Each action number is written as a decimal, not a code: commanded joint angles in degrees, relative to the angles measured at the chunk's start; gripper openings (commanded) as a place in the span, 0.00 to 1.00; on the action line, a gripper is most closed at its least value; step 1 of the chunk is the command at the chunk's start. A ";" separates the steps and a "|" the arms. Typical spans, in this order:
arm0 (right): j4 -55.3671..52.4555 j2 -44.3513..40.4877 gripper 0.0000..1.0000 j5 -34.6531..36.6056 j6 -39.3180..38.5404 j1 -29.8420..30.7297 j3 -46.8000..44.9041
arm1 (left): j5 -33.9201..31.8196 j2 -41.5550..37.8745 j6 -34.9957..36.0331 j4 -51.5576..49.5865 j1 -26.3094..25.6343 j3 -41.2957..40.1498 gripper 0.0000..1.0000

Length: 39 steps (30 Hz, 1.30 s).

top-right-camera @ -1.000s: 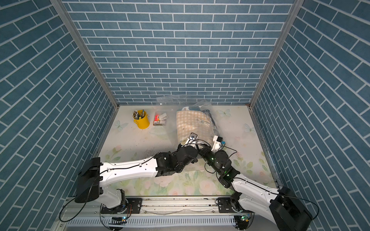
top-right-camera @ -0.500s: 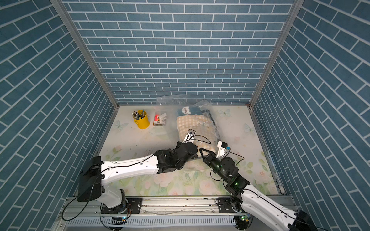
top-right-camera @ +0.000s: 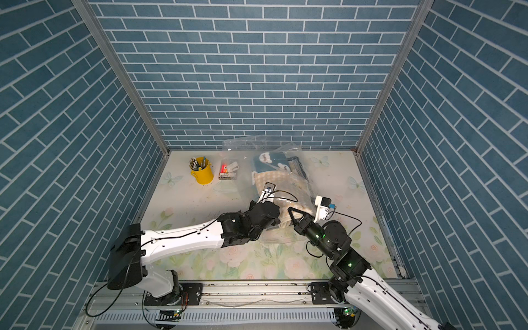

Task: Take the blanket out of the vacuum bag
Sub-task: Take out the blanket from the vacuum bag, then place the blanket at the center of the board.

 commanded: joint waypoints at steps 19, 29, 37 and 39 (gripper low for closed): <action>-6.04 11.15 0.00 2.21 -19.97 -2.91 32.01 | -3.10 0.57 -14.26 4.43 5.31 -5.92 0.00; 2.90 28.26 0.00 -27.07 -10.88 -30.69 46.58 | -4.88 0.21 -19.07 7.49 5.95 -12.44 0.00; 27.35 41.97 0.00 -44.41 9.24 -49.44 50.81 | -4.79 -1.44 -20.23 11.68 10.21 -20.85 0.00; 32.92 44.85 0.00 -47.78 12.84 -52.43 49.56 | -4.33 -2.27 -19.90 12.37 12.50 -22.58 0.00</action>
